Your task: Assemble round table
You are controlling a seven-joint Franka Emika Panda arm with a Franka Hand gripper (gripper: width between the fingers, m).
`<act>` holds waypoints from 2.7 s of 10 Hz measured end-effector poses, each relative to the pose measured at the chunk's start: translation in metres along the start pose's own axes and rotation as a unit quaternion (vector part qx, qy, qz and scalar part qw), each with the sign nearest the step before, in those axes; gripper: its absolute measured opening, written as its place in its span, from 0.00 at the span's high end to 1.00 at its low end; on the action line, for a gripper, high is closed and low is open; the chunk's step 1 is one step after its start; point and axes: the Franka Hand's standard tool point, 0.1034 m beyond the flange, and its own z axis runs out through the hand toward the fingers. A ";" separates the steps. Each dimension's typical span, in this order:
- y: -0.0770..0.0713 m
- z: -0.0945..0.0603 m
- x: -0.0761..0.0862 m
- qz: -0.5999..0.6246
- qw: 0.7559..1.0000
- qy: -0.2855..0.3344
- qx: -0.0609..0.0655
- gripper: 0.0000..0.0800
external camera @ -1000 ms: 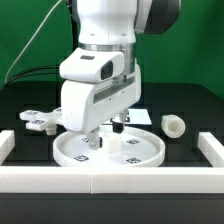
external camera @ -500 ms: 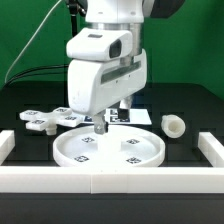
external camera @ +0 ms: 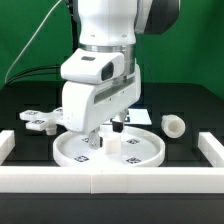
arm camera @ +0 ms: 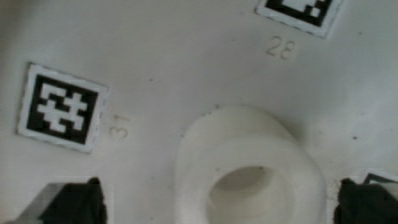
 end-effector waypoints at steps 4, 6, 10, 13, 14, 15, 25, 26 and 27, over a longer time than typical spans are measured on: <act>-0.006 0.012 -0.004 0.001 1.000 -0.003 0.008 0.19; -0.006 0.012 -0.004 0.001 1.000 -0.003 0.009 0.32; -0.006 0.012 -0.004 0.001 1.000 -0.003 0.008 0.49; -0.006 0.012 -0.004 0.001 1.000 -0.003 0.008 0.49; -0.007 0.012 0.000 0.002 1.000 -0.003 0.008 0.49; -0.012 0.012 0.015 -0.006 1.000 0.000 0.008 0.49; -0.034 0.012 0.062 -0.018 1.000 0.014 -0.001 0.49; -0.034 0.012 0.062 -0.018 1.000 0.014 -0.001 0.49; -0.034 0.012 0.062 -0.018 1.000 0.014 -0.001 0.24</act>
Offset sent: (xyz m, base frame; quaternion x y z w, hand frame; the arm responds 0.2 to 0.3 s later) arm -0.0007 -0.0008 -0.0090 -0.0023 0.0171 -0.0023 0.9998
